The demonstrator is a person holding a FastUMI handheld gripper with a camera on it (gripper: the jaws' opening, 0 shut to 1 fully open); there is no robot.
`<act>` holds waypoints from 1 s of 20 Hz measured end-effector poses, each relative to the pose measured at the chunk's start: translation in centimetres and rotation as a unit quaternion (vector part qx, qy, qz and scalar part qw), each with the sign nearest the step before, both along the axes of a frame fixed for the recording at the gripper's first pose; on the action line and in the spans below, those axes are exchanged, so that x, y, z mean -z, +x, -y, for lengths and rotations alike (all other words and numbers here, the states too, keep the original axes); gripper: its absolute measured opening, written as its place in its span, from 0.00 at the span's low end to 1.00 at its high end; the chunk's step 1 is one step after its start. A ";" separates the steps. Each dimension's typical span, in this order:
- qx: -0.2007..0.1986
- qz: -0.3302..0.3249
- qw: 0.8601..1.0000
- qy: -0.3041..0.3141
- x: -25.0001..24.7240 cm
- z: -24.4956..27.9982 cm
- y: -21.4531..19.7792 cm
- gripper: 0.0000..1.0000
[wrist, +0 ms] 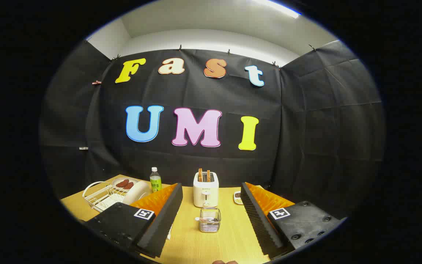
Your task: Take the plate from the dish rack, then take the spoon from the basket and place it into the plate.
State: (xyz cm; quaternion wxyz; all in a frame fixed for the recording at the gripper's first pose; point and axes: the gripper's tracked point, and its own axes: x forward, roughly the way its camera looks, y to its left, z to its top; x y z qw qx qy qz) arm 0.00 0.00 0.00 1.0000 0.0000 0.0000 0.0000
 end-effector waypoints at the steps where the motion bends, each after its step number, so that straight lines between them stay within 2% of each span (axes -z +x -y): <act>1: -0.001 0.000 1.000 0.001 0.0 0.0 0.0 0.98; 9: -0.012 -0.008 1.000 0.006 0.5 -0.3 0.5 0.98; 20: -0.049 -0.024 0.998 0.014 1.0 -2.5 1.1 0.98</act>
